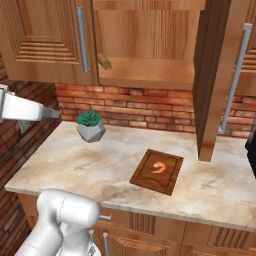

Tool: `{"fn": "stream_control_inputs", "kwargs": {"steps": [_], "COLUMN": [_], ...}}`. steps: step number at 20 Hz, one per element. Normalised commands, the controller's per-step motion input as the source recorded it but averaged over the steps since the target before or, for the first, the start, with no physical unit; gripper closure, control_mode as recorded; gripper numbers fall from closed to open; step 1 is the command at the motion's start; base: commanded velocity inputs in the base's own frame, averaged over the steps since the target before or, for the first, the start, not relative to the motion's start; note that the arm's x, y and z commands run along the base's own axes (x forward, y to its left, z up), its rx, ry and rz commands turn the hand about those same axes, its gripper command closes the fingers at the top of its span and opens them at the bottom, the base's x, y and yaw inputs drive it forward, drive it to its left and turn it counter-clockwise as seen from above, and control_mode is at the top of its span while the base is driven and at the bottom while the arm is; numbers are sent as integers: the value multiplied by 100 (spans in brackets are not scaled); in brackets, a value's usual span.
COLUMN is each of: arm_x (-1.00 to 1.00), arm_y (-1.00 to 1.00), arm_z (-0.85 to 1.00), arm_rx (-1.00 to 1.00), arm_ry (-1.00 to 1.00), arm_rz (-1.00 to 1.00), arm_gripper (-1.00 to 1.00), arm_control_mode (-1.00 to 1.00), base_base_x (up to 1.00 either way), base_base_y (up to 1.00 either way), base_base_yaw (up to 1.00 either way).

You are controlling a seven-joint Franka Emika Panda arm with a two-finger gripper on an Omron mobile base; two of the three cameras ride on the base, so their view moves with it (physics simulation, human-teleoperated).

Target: Open the cabinet, retrieve the rolling pin, and place it next to the meat on the cutting board to prepare for tenderizing.

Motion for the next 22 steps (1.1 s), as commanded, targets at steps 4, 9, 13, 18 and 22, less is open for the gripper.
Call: {"fn": "stream_control_inputs", "kwargs": {"steps": [4,9,13,18,22], "arm_x": [0,0,0,25,37], "arm_y": [20,34,29,16,22], "arm_z": [31,20,13,5,3], "arm_rx": [16,15,12,10,-2], "arm_ry": [-22,-18,-16,-11,0], "arm_rz": [5,10,12,11,9], "arm_gripper": [-100,-100,-100,-100,-100], "arm_control_mode": [-100,-100,-100,-100,-100], "base_base_x": [0,0,0,0,0], "base_base_y": [0,0,0,0,0], "base_base_yaw": [0,0,0,0,0]}}
